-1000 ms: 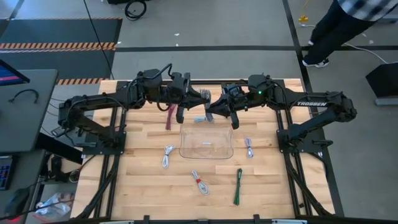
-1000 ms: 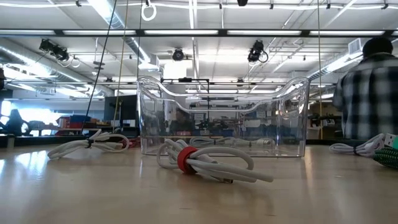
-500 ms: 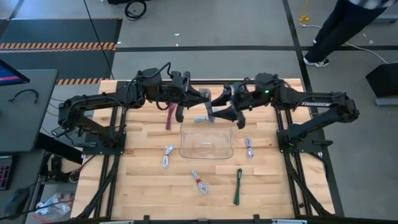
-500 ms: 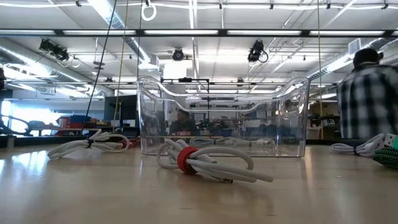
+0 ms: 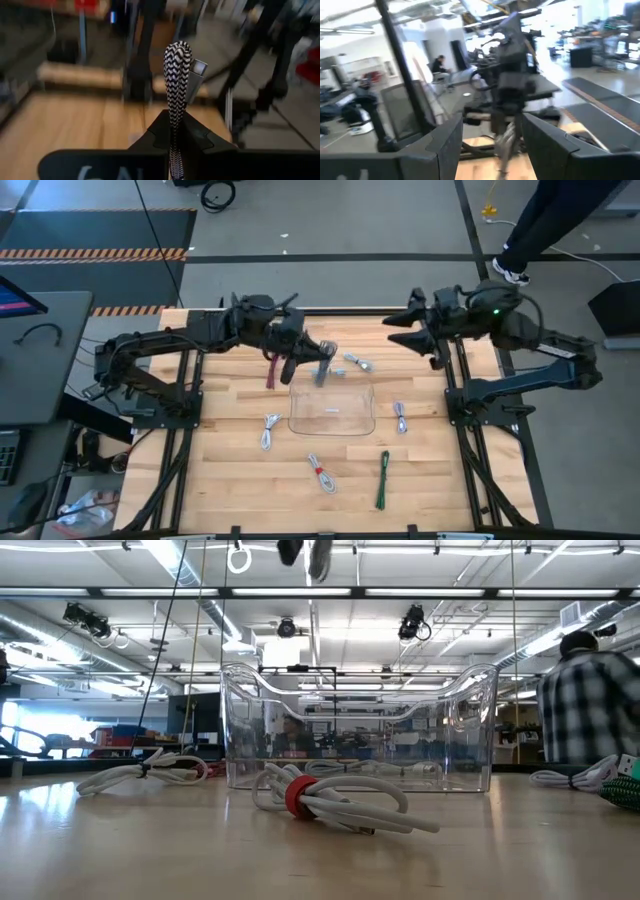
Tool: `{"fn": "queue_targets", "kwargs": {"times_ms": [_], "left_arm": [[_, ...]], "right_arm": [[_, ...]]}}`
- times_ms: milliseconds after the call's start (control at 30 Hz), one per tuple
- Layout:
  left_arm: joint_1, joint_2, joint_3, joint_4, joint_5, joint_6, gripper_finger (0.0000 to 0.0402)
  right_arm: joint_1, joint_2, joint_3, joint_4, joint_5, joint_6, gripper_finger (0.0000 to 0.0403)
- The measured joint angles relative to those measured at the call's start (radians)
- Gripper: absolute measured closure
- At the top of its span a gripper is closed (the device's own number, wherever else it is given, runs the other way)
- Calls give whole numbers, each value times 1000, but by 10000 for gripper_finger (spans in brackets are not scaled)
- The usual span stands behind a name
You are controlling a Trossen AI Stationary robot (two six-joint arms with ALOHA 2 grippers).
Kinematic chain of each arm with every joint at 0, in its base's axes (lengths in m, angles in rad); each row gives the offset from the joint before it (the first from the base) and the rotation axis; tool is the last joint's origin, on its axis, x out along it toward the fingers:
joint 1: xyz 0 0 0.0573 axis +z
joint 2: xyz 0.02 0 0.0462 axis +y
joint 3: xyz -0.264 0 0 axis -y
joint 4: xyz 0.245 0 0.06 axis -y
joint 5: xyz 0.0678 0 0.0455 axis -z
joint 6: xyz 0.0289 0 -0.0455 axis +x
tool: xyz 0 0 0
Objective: Pick and place USB-C Cables
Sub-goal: Put the white patterned charger cable into the transparent bin
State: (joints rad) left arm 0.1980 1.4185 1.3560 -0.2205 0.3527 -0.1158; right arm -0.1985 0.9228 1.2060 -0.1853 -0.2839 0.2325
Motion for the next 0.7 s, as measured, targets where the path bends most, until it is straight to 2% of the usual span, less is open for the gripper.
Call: {"fn": "queue_targets", "kwargs": {"times_ms": [133, 333, 467, 700], "left_arm": [[-22, 0, 0, -178, -4, 21, 381], [-72, 15, 0, -338, -96, 23, 381], [-104, 57, 0, -374, -134, 23, 381], [-130, 166, 0, -376, -135, 30, 381]], "right_arm": [[-23, -44, 0, -60, 38, 0, 196], [-48, -54, 0, -112, 58, 8, 196], [-66, -48, 0, -123, 59, 11, 196], [-96, -47, -1, -124, 58, 30, 196]]}}
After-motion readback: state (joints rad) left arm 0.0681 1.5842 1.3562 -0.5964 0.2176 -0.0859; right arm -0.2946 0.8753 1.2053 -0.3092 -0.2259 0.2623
